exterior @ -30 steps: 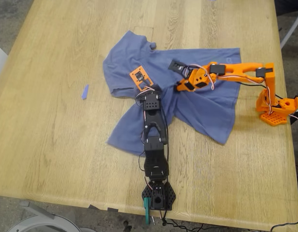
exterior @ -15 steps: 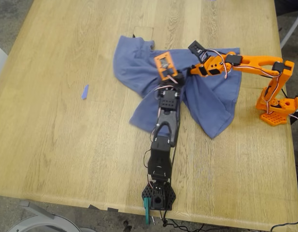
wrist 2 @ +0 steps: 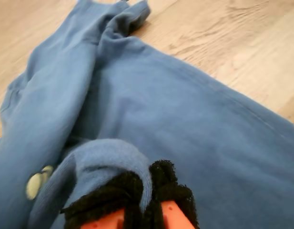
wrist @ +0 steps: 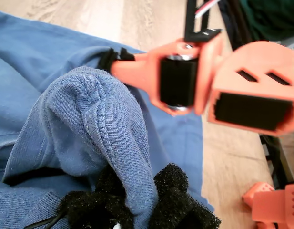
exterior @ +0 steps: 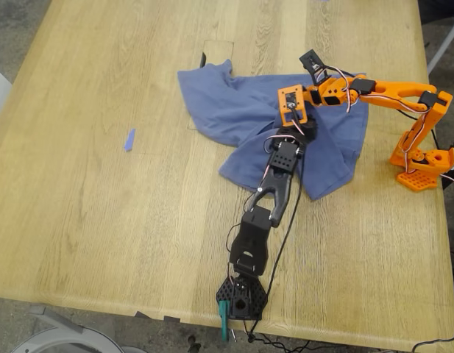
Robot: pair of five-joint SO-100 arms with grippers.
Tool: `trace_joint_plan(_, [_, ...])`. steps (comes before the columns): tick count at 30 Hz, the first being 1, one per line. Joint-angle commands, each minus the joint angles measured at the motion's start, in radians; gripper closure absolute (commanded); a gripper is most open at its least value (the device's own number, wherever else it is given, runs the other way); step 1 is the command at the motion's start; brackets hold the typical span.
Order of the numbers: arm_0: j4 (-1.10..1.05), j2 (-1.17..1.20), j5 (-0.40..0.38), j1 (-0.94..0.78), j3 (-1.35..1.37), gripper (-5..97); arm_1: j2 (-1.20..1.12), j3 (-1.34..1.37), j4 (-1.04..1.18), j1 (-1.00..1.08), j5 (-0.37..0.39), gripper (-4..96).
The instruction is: Fold a T-shirt
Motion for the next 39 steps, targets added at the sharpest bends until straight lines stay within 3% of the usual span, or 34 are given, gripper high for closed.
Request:
trace_joint_plan(1, [-0.044, 0.037, 0.011, 0.075, -0.115, 92, 0.104, 0.011, -0.064, 0.061, 0.0, 91.4])
trace_joint_plan(11, [-0.095, -0.048, 0.02, 0.225, -0.121, 92, 0.106, 0.097, -0.209, 0.176, -0.003, 91.4])
trace_joint_plan(28, [-0.199, -0.227, 0.121, 0.437, -0.187, 91, 0.199, 0.301, -0.281, 0.202, -0.002, 91.4])
trace_joint_plan(34, [-0.199, -0.337, 0.17, 0.453, -0.311, 71, 0.245, 0.348, -0.272, 0.198, -0.005, 91.4])
trace_joint_plan(39, [-0.046, -0.508, 0.279, 0.407, -0.606, 52, 0.293, 0.391, -0.25, 0.184, -0.008, 91.4])
